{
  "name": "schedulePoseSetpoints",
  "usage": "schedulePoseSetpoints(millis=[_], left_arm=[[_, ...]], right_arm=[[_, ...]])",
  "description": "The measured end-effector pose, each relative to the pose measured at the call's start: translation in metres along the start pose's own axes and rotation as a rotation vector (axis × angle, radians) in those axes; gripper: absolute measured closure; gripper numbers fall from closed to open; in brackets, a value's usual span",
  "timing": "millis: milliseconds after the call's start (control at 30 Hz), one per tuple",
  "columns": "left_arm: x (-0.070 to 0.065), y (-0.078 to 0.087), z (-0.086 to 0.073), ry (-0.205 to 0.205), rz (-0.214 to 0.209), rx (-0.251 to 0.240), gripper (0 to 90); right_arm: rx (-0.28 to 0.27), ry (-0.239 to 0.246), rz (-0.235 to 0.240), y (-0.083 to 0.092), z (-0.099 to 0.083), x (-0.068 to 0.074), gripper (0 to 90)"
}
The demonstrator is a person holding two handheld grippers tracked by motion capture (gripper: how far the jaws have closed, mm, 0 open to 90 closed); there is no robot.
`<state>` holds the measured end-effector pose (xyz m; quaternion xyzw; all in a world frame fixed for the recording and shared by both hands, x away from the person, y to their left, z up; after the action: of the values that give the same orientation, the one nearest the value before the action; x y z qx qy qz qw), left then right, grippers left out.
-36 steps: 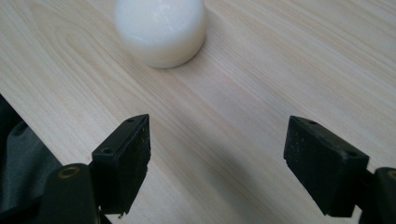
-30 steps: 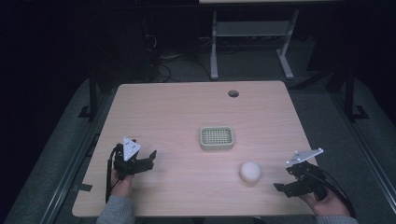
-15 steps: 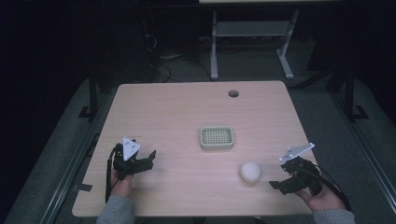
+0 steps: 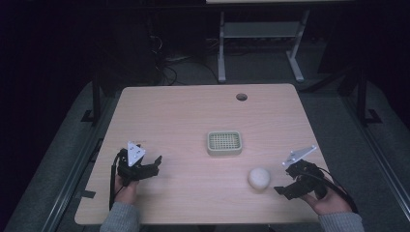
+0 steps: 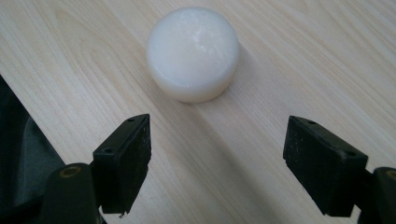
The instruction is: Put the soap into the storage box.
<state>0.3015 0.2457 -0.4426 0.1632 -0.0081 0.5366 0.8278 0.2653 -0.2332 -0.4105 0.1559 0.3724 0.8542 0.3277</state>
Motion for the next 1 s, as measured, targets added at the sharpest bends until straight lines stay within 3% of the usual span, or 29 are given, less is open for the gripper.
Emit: schedulePoseSetpoints(millis=[400, 1000], left_arm=[[0.000, 0.000, 0.000, 0.000, 0.000, 0.002, 14.8], [0.000, 0.001, 0.001, 0.000, 0.000, -0.003, 14.8]], right_arm=[[0.019, 0.026, 0.010, -0.003, 0.017, -0.001, 22.7], [0.076, 0.050, 0.037, -0.022, 0.030, 0.001, 19.1]])
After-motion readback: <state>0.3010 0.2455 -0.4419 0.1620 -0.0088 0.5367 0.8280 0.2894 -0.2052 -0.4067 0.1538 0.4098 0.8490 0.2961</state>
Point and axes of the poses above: each handheld gripper's, and its own axes: y roughly backward along the jaws, z roughly out of its top, x roughly to its left, the point moved 1 cm from there along -y, roughly forward along the jaws, and after that the axes turned 15 degrees about -x, right-handed, at the moved point
